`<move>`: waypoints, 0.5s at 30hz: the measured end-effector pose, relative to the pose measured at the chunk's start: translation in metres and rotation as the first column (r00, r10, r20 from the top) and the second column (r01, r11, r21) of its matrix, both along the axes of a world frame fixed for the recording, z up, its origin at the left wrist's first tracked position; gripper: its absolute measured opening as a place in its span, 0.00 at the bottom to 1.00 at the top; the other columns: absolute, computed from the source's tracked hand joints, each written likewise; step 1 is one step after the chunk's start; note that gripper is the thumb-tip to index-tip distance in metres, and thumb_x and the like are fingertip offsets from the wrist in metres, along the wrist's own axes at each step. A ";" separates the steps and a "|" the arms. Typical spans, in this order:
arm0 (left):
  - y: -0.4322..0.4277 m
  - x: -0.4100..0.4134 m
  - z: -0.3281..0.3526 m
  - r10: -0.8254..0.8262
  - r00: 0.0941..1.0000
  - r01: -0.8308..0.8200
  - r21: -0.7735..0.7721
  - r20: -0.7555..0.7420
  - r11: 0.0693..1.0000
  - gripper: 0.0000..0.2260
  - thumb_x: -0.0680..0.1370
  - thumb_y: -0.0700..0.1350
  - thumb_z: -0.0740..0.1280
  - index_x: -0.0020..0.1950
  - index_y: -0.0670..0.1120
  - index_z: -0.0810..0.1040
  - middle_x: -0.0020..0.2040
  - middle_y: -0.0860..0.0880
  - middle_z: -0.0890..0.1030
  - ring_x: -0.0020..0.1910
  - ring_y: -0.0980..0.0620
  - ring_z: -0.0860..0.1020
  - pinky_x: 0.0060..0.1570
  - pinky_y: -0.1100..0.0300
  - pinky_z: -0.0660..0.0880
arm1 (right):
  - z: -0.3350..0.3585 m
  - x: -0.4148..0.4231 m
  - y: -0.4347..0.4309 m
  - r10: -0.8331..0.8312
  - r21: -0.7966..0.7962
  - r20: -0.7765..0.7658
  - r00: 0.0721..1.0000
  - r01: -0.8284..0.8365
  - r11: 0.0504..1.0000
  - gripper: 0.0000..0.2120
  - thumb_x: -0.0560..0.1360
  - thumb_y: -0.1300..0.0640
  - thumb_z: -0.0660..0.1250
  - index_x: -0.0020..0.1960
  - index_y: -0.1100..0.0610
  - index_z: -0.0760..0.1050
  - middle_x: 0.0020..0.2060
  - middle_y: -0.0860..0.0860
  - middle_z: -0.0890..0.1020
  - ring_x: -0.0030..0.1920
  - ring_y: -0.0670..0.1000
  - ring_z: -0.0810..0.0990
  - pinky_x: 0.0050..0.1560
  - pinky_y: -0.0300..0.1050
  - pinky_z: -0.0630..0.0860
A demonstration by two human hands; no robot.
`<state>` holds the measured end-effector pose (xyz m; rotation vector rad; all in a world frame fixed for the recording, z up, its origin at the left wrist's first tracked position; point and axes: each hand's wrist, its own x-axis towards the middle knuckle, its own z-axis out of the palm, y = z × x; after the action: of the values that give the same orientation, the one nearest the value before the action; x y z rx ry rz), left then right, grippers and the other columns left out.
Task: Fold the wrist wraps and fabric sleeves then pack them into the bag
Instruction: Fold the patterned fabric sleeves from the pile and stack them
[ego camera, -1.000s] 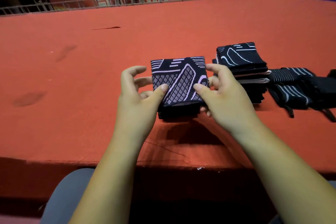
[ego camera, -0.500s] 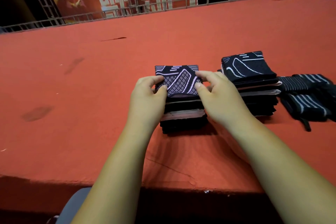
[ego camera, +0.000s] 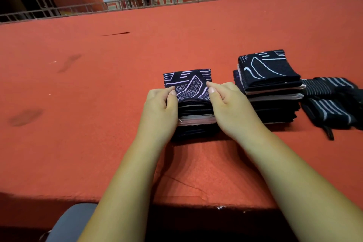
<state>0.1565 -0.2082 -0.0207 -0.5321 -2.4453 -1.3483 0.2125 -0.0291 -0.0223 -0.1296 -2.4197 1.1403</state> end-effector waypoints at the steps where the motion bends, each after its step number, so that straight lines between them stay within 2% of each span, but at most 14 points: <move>1: -0.001 -0.001 -0.003 -0.012 1.000 0.012 -0.011 -0.013 1.000 0.14 0.89 0.45 0.59 0.65 0.47 0.85 0.59 0.54 0.80 0.65 0.57 0.73 0.58 0.79 0.62 | 0.000 0.000 0.000 0.004 -0.003 0.008 1.000 -0.004 1.000 0.17 0.89 0.53 0.56 0.64 0.62 0.79 0.57 0.54 0.78 0.54 0.44 0.72 0.53 0.18 0.60; 3: -0.002 -0.004 -0.006 -0.018 1.000 0.017 -0.036 -0.025 0.999 0.15 0.89 0.46 0.58 0.53 0.49 0.85 0.55 0.52 0.82 0.62 0.54 0.74 0.59 0.67 0.68 | -0.001 0.002 -0.002 0.007 -0.004 0.011 1.000 -0.007 1.000 0.17 0.89 0.52 0.56 0.65 0.61 0.79 0.58 0.55 0.78 0.53 0.42 0.71 0.53 0.16 0.58; 5: -0.002 -0.008 -0.006 0.003 1.000 -0.005 -0.056 -0.019 0.998 0.18 0.89 0.47 0.58 0.41 0.50 0.78 0.46 0.49 0.80 0.56 0.48 0.75 0.55 0.54 0.70 | -0.001 0.004 -0.005 0.009 -0.002 0.002 1.000 -0.009 1.000 0.17 0.90 0.52 0.55 0.67 0.60 0.78 0.60 0.54 0.78 0.55 0.42 0.71 0.53 0.16 0.57; 7: -0.001 -0.009 -0.004 0.002 1.000 -0.002 -0.070 -0.004 0.998 0.21 0.88 0.47 0.58 0.34 0.52 0.69 0.37 0.48 0.72 0.51 0.38 0.75 0.47 0.50 0.68 | -0.002 0.005 -0.006 0.007 -0.018 -0.002 1.000 -0.007 1.000 0.18 0.90 0.51 0.55 0.71 0.56 0.78 0.61 0.52 0.77 0.55 0.39 0.70 0.55 0.16 0.56; 9: -0.001 -0.010 -0.002 -0.023 1.000 0.023 -0.083 0.002 0.996 0.22 0.88 0.47 0.58 0.33 0.54 0.66 0.36 0.53 0.69 0.50 0.35 0.77 0.48 0.45 0.70 | -0.003 0.007 -0.005 0.000 -0.026 -0.001 1.000 0.000 1.000 0.20 0.90 0.50 0.55 0.76 0.53 0.76 0.63 0.50 0.77 0.58 0.36 0.69 0.57 0.15 0.55; 11: -0.004 -0.006 0.003 -0.047 0.999 0.048 -0.109 0.015 0.993 0.18 0.88 0.47 0.60 0.39 0.54 0.77 0.43 0.53 0.75 0.54 0.39 0.77 0.53 0.51 0.71 | -0.002 0.012 -0.002 -0.002 -0.025 0.007 1.000 0.002 1.000 0.21 0.89 0.48 0.55 0.79 0.50 0.74 0.66 0.47 0.78 0.63 0.36 0.70 0.59 0.15 0.54; 12: -0.007 -0.003 0.006 -0.035 0.999 0.037 -0.102 0.018 0.994 0.13 0.87 0.47 0.62 0.48 0.53 0.84 0.49 0.52 0.78 0.57 0.46 0.76 0.56 0.57 0.70 | -0.001 0.017 -0.001 0.002 -0.023 0.010 1.000 -0.001 1.000 0.21 0.89 0.47 0.56 0.79 0.49 0.74 0.66 0.45 0.78 0.64 0.36 0.71 0.60 0.16 0.55; 13: -0.010 0.000 0.009 -0.014 1.000 0.015 -0.089 0.008 0.996 0.10 0.87 0.47 0.64 0.58 0.52 0.86 0.56 0.51 0.79 0.59 0.52 0.75 0.59 0.63 0.68 | 0.000 0.023 0.000 0.009 -0.021 0.010 1.000 -0.009 1.000 0.21 0.89 0.46 0.56 0.79 0.47 0.74 0.66 0.43 0.78 0.66 0.37 0.72 0.61 0.17 0.56; 14: -0.013 0.002 0.012 0.009 1.000 -0.009 -0.073 -0.001 0.997 0.11 0.86 0.48 0.66 0.64 0.51 0.86 0.60 0.51 0.79 0.60 0.56 0.75 0.60 0.65 0.67 | 0.003 0.029 0.002 0.019 -0.021 0.007 1.000 -0.019 1.000 0.20 0.89 0.46 0.56 0.78 0.46 0.75 0.66 0.42 0.79 0.67 0.38 0.73 0.63 0.20 0.59; 15: -0.014 0.004 0.015 0.027 1.000 -0.027 -0.057 -0.008 0.998 0.11 0.86 0.49 0.67 0.65 0.52 0.85 0.61 0.51 0.78 0.59 0.56 0.77 0.61 0.65 0.68 | 0.006 0.035 0.004 0.030 -0.018 -0.005 1.000 -0.030 0.999 0.19 0.89 0.47 0.57 0.76 0.46 0.77 0.65 0.42 0.80 0.67 0.39 0.74 0.65 0.24 0.63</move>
<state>0.1608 -0.2221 -0.0052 -0.5146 -2.4821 -1.2677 0.2478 -0.0250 -0.0166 -0.0967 -2.4156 1.1745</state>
